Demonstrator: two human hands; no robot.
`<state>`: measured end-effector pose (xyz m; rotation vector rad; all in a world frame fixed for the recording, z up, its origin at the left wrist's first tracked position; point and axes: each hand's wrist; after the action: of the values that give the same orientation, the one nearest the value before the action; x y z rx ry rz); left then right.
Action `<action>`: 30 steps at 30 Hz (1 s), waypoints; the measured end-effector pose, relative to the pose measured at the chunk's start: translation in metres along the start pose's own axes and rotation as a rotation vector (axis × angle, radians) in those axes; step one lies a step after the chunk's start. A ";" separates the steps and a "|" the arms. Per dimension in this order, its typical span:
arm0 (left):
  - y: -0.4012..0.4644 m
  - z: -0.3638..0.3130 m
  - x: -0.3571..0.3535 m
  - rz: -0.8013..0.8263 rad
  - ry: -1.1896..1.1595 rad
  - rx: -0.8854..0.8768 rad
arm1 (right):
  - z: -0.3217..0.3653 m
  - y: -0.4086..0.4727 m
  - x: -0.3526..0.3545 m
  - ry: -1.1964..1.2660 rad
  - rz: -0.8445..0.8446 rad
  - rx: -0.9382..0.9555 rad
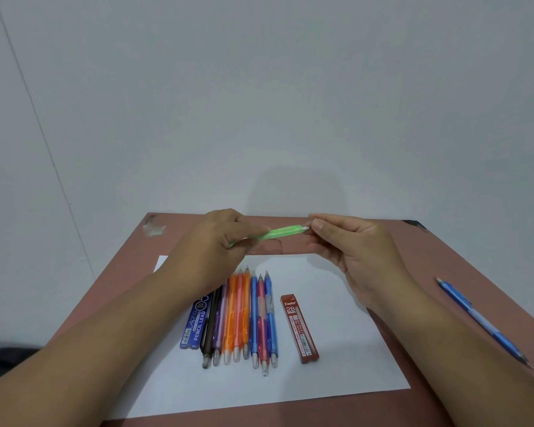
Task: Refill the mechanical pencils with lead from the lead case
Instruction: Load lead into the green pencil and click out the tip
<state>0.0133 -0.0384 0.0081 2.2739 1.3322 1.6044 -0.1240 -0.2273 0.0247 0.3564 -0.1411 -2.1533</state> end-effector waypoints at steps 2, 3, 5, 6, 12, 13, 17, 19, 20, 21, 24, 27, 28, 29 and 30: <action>0.000 0.000 0.000 0.003 -0.012 0.001 | 0.001 0.000 0.001 0.023 -0.002 0.000; 0.000 -0.001 0.000 0.003 -0.017 0.002 | 0.001 0.000 0.001 0.039 -0.001 0.001; -0.001 -0.002 -0.001 0.004 -0.021 0.009 | 0.001 0.000 0.001 0.066 -0.001 -0.001; -0.001 -0.002 -0.001 0.002 -0.024 0.013 | 0.002 -0.001 0.001 0.076 -0.002 -0.004; -0.001 -0.004 0.001 0.004 -0.027 0.018 | 0.002 -0.001 0.001 0.079 0.005 -0.009; -0.001 -0.005 0.001 0.007 -0.026 0.022 | 0.002 -0.002 0.001 0.072 0.009 -0.008; -0.001 -0.005 0.001 0.004 -0.034 0.010 | 0.002 -0.003 0.000 0.051 0.017 0.003; -0.002 -0.005 0.002 0.004 -0.031 0.006 | 0.003 -0.003 0.000 0.055 0.014 0.009; -0.002 -0.006 0.001 0.007 -0.027 0.003 | 0.003 -0.003 -0.001 0.055 0.011 0.012; -0.002 -0.006 0.001 0.009 -0.025 -0.005 | 0.003 -0.003 -0.001 0.049 0.009 0.018; -0.003 -0.007 0.000 -0.027 -0.039 -0.070 | 0.003 -0.005 -0.002 0.013 0.010 0.039; -0.003 -0.008 -0.001 -0.072 -0.056 -0.137 | 0.003 -0.005 -0.002 0.006 0.011 0.056; -0.003 -0.009 -0.001 -0.079 -0.059 -0.143 | 0.003 -0.005 -0.001 0.013 0.013 0.059; -0.003 -0.010 -0.001 -0.089 -0.058 -0.147 | 0.004 -0.005 -0.001 0.024 0.017 0.058; -0.003 -0.011 -0.002 -0.100 -0.055 -0.147 | 0.004 -0.005 -0.001 0.041 0.025 0.048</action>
<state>0.0026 -0.0423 0.0107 2.1158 1.2495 1.5421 -0.1289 -0.2237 0.0279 0.4244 -0.1737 -2.1189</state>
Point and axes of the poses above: each hand's wrist, its own y-axis towards the middle knuckle, its own x-axis out of the back of the hand, z = x × y, and after that the axes turned 6 degrees about x, right-handed
